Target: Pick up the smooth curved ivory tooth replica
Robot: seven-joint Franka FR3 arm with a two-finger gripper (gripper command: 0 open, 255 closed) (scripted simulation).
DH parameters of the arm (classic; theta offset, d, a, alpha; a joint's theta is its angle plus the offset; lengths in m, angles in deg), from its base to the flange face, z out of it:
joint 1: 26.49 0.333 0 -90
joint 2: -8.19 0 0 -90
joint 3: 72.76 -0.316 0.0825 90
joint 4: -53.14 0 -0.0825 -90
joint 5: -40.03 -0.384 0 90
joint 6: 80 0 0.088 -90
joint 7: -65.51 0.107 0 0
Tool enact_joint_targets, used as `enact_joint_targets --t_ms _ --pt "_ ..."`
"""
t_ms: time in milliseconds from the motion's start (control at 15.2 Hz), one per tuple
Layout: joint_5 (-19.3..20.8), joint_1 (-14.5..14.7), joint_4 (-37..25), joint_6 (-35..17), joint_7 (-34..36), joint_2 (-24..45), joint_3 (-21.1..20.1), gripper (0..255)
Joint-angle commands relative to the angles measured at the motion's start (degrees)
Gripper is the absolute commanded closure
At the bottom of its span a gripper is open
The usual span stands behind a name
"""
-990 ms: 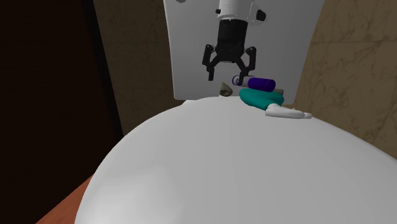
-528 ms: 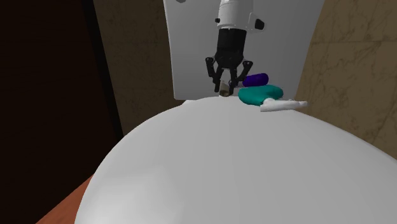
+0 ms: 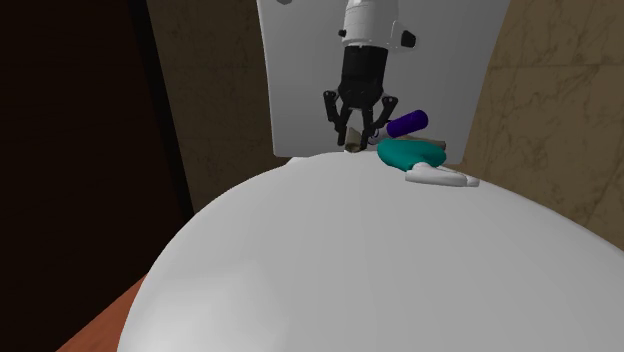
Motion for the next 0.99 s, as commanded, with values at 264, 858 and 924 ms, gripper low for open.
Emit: enact_joint_targets --t_ms 264,858,924 --pt "0.4 0.8 -5.3 4.3 0.4 1.2 -0.1 255" --pt "2.2 3.3 -18.7 13.7 1.1 5.3 -0.1 255" --pt "2.5 3.8 -20.7 15.0 1.2 6.0 0.0 255"
